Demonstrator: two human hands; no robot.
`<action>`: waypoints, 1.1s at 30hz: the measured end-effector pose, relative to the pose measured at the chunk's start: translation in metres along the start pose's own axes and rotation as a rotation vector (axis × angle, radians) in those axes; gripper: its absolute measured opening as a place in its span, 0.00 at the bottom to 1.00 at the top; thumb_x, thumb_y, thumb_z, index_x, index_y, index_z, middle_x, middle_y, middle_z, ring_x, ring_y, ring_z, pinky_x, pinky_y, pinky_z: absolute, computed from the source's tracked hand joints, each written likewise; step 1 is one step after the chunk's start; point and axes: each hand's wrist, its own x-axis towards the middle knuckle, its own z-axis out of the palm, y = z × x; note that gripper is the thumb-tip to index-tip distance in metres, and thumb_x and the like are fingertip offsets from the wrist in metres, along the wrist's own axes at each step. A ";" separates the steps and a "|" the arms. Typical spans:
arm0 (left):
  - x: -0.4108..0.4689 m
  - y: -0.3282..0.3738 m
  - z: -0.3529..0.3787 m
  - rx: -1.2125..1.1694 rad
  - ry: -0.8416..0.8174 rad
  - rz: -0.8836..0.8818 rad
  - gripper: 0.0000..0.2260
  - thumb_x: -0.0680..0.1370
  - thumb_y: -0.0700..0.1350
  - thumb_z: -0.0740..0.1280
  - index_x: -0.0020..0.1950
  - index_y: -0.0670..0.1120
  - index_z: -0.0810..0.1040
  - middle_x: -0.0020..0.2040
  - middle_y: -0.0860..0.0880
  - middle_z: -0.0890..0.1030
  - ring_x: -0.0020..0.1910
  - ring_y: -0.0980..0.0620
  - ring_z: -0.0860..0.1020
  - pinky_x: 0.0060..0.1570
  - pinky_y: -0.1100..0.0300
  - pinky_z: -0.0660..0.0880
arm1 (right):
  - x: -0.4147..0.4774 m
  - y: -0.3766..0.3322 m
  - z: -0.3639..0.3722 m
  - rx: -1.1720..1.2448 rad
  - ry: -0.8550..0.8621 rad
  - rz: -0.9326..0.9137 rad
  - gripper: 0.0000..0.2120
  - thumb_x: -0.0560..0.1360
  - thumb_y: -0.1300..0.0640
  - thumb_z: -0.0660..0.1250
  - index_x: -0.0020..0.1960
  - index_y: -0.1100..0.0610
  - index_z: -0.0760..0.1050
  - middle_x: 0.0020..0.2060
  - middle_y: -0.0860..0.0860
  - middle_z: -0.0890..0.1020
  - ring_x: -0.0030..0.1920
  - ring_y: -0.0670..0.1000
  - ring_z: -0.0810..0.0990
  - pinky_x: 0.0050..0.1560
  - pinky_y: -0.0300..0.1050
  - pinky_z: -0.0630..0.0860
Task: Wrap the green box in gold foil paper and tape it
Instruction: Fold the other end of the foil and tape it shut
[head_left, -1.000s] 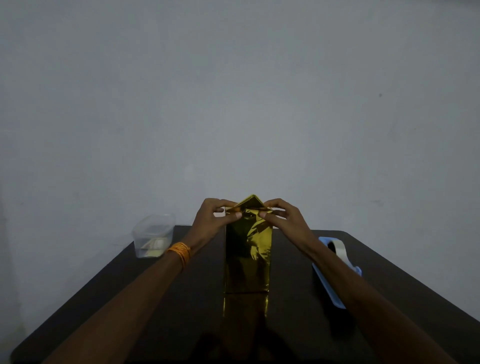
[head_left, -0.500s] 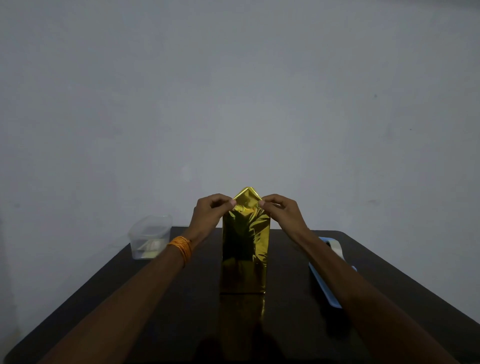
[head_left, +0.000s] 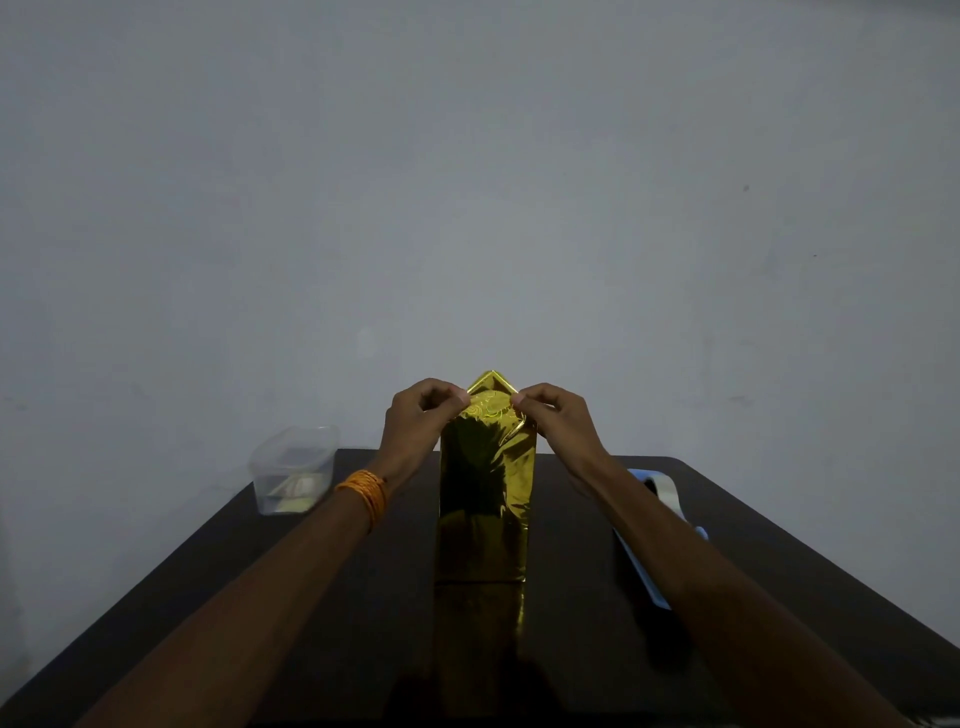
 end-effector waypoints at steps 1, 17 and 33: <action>0.000 0.000 0.001 0.016 0.000 0.007 0.06 0.76 0.44 0.71 0.50 0.43 0.83 0.46 0.47 0.84 0.50 0.52 0.81 0.49 0.63 0.78 | -0.001 0.000 0.000 -0.001 0.001 0.001 0.06 0.78 0.61 0.68 0.47 0.63 0.82 0.38 0.49 0.82 0.38 0.41 0.78 0.41 0.34 0.74; -0.001 0.008 0.008 0.104 0.090 -0.023 0.07 0.77 0.45 0.71 0.46 0.41 0.84 0.42 0.48 0.84 0.45 0.51 0.81 0.46 0.60 0.76 | -0.001 -0.006 0.005 -0.034 0.071 0.028 0.09 0.78 0.56 0.69 0.46 0.61 0.83 0.39 0.51 0.83 0.40 0.46 0.78 0.44 0.43 0.74; -0.017 0.044 0.021 0.320 0.293 0.335 0.06 0.77 0.47 0.70 0.50 0.46 0.79 0.45 0.52 0.81 0.46 0.56 0.79 0.41 0.66 0.75 | -0.013 -0.014 -0.010 -0.066 0.105 0.079 0.12 0.81 0.53 0.64 0.57 0.57 0.80 0.54 0.48 0.82 0.58 0.49 0.79 0.61 0.50 0.75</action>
